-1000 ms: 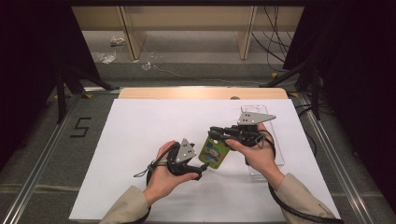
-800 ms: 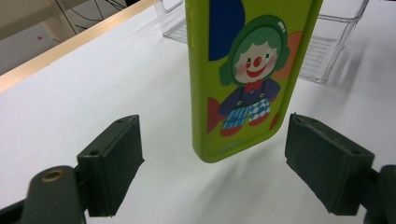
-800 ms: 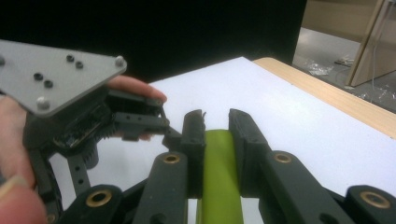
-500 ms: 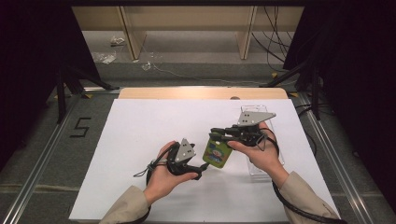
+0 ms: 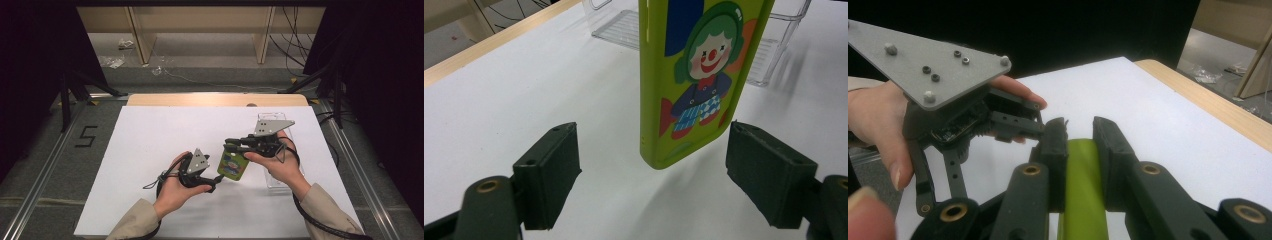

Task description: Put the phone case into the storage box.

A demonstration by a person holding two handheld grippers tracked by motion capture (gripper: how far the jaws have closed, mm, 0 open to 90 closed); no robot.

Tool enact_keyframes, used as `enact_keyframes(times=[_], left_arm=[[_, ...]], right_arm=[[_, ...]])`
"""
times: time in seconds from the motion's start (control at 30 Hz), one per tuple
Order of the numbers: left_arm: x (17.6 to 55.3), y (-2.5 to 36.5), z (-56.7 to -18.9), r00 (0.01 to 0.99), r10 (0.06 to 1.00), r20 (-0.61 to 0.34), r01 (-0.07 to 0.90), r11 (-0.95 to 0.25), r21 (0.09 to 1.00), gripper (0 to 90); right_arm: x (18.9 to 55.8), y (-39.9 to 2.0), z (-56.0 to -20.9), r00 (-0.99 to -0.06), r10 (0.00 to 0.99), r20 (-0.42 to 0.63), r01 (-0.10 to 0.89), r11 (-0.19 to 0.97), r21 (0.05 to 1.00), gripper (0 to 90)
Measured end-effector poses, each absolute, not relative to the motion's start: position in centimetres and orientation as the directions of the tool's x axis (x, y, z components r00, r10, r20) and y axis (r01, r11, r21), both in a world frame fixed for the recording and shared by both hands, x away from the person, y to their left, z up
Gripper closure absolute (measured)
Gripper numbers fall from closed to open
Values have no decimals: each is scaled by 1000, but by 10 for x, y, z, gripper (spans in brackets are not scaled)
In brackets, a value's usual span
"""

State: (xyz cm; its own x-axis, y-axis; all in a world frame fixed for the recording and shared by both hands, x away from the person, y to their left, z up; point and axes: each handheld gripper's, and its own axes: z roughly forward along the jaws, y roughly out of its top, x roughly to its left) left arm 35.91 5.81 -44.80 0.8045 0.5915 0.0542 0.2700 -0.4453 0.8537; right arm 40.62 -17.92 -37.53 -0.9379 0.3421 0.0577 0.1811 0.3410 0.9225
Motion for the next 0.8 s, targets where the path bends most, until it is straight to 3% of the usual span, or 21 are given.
enact_keyframes(times=[0.8], left_arm=[[371, 53, -466, 902, 430, 33, 194, -471, 860, 298]], right_arm=[[400, -168, -377, -962, 263, 78, 170, 351, 921, 775]])
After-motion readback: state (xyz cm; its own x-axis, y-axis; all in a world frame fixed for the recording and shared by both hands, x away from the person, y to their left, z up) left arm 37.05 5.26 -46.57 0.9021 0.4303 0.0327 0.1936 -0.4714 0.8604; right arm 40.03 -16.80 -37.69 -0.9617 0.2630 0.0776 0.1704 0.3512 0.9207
